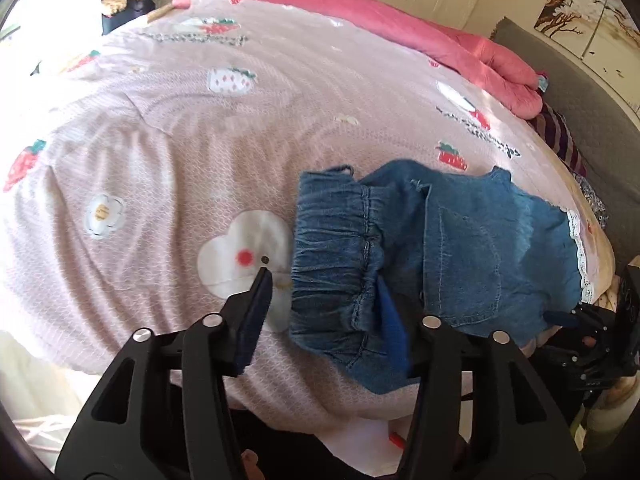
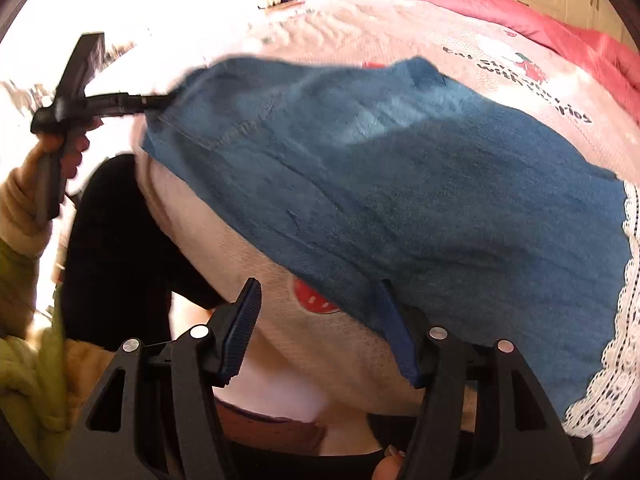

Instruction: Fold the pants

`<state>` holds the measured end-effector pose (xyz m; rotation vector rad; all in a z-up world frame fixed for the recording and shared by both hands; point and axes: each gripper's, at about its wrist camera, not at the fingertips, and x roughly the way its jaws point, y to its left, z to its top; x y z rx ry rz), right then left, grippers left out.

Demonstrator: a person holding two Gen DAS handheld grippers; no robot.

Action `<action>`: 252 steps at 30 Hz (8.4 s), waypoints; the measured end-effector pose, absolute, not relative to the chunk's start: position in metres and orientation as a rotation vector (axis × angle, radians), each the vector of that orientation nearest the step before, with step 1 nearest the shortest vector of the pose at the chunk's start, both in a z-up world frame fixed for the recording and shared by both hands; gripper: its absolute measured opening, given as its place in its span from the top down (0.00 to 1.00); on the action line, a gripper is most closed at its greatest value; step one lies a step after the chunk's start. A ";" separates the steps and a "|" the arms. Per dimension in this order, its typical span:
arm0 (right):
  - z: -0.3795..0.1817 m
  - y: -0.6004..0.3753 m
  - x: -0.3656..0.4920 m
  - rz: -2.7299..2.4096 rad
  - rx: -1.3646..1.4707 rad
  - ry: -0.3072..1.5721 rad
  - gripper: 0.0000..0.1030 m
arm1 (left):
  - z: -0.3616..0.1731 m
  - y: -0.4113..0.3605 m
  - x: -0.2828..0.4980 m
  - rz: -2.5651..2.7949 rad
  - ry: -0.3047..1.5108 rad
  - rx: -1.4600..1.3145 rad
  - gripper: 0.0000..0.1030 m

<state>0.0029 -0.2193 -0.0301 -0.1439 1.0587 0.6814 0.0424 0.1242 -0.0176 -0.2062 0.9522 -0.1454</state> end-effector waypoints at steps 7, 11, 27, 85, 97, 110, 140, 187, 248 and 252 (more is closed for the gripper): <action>0.013 -0.239 0.037 0.624 -0.080 0.924 0.43 | 0.036 0.110 0.039 -0.096 0.818 -0.130 0.43; 0.020 -0.235 0.093 0.581 -0.043 0.924 0.43 | 0.047 0.061 0.057 -0.232 0.790 -0.086 0.38; -0.023 -0.185 0.214 0.636 -0.135 1.122 0.83 | -0.051 -0.062 0.074 -0.478 0.913 0.079 0.38; -0.031 -0.445 0.139 0.097 0.223 0.962 0.96 | -0.051 -0.148 0.176 -0.479 0.964 0.060 0.32; 0.018 -0.405 0.066 0.102 0.095 0.815 0.62 | -0.041 -0.144 0.168 -0.492 0.919 0.041 0.32; -0.026 -0.384 0.042 0.141 0.148 0.997 0.54 | -0.025 -0.144 0.152 -0.500 0.874 0.052 0.32; 0.036 -0.401 -0.021 0.119 0.162 0.787 0.13 | 0.035 -0.184 0.106 -0.590 0.777 0.112 0.09; -0.041 -0.434 -0.006 0.181 0.531 0.968 0.48 | -0.055 -0.357 0.197 -1.119 1.059 0.413 0.43; -0.028 -0.136 0.034 0.502 -0.217 0.941 0.75 | -0.026 -0.063 0.202 -0.707 0.958 0.015 0.82; -0.031 -0.132 0.031 0.496 -0.242 0.929 0.75 | -0.023 -0.047 0.199 -0.673 0.947 -0.033 0.76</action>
